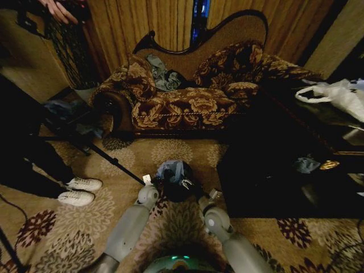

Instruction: Place a garbage bag over the trash bin.

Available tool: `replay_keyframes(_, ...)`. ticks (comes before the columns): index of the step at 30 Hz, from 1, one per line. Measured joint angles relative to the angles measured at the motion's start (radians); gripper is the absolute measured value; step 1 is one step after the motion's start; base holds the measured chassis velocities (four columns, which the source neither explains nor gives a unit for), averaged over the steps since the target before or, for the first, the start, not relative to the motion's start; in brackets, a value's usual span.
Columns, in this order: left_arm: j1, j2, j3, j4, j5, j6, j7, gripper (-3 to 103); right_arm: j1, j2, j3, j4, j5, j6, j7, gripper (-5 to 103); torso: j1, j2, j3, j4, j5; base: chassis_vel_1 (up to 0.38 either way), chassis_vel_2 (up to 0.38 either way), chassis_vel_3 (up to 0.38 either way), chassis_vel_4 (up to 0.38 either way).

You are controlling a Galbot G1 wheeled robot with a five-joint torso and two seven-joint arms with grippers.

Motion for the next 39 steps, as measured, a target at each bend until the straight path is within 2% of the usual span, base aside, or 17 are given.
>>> replay_keyframes(12,0.007,-0.002,0.000,-0.010,0.003,-0.001,0.000,0,0.070,0.085,-0.036,-0.095,-0.047,0.020,-0.012,102,0.000,0.000,0.000,0.0000,0.0000,0.000,0.000,0.000,0.000)
replay_keyframes(15,0.007,-0.001,0.000,-0.012,0.003,-0.001,0.001,0,0.098,0.106,-0.045,-0.126,-0.050,0.026,-0.013,94,0.000,0.000,0.000,0.0000,0.0000,0.000,0.000,0.000,0.000)
replay_keyframes(17,0.008,-0.001,0.000,-0.013,0.003,-0.001,0.001,0,0.102,0.110,-0.047,-0.132,-0.052,0.028,-0.013,94,0.000,0.000,0.000,0.0000,0.0000,0.000,0.000,0.000,0.000)
replay_keyframes(18,0.008,-0.001,-0.001,-0.015,0.003,-0.001,0.002,0,0.111,0.115,-0.049,-0.146,-0.058,0.034,-0.014,83,0.000,0.000,0.000,0.0000,0.0000,0.000,0.000,0.000,0.000)
replay_keyframes(20,0.009,-0.001,-0.001,-0.016,0.003,-0.001,0.002,0,0.115,0.117,-0.050,-0.152,-0.062,0.038,-0.014,83,0.000,0.000,0.000,0.0000,0.0000,0.000,0.000,0.000,0.000)
replay_keyframes(22,0.011,0.000,-0.002,-0.019,0.002,-0.002,0.003,0,0.117,0.114,-0.051,-0.163,-0.078,0.042,-0.015,72,0.000,0.000,0.000,0.0000,0.0000,0.000,0.000,0.000,0.000)
replay_keyframes(23,0.011,0.000,-0.002,-0.019,0.002,-0.002,0.003,0,0.117,0.114,-0.051,-0.163,-0.078,0.042,-0.015,72,0.000,0.000,0.000,0.0000,0.0000,0.000,0.000,0.000,0.000)
replay_keyframes(26,0.014,0.002,-0.004,-0.022,0.000,-0.005,0.007,0,0.122,0.107,-0.053,-0.182,-0.109,0.055,-0.023,56,0.000,0.000,0.000,0.0000,0.0000,0.000,0.000,0.000,0.000)
replay_keyframes(27,0.014,0.002,-0.004,-0.022,0.000,-0.005,0.007,0,0.122,0.107,-0.053,-0.182,-0.109,0.055,-0.023,56,0.000,0.000,0.000,0.0000,0.0000,0.000,0.000,0.000,0.000)
replay_keyframes(30,0.014,0.004,-0.004,-0.025,0.000,-0.006,0.010,0,0.130,0.102,-0.056,-0.199,-0.128,0.062,-0.030,39,0.000,0.000,0.000,0.0000,0.0000,0.000,0.000,0.000,0.000)
replay_keyframes(32,0.015,0.004,-0.005,-0.026,-0.001,-0.007,0.011,0,0.134,0.100,-0.056,-0.206,-0.137,0.067,-0.036,39,0.000,0.000,0.000,0.0000,0.0000,0.000,0.000,0.000,0.000)
replay_keyframes(34,0.015,0.004,-0.005,-0.028,-0.001,-0.008,0.013,0,0.139,0.096,-0.057,-0.219,-0.150,0.075,-0.044,27,0.000,0.000,0.000,0.0000,0.0001,0.000,0.000,0.000,0.000)
replay_keyframes(36,0.015,0.004,-0.005,-0.028,-0.001,-0.008,0.013,0,0.140,0.095,-0.058,-0.220,-0.151,0.076,-0.044,27,0.000,0.000,0.000,0.0000,0.0001,0.000,0.000,0.000,0.000)
replay_keyframes(37,0.015,0.004,-0.004,-0.029,-0.002,-0.009,0.013,0,0.143,0.092,-0.058,-0.224,-0.155,0.078,-0.047,17,0.000,0.000,0.000,0.0000,0.0001,0.000,0.000,0.000,0.000)
replay_keyframes(39,0.015,0.004,-0.004,-0.030,-0.002,-0.010,0.014,0,0.143,0.091,-0.059,-0.225,-0.156,0.079,-0.047,17,0.000,0.000,0.000,0.0000,0.0000,0.000,0.000,0.000,0.000)
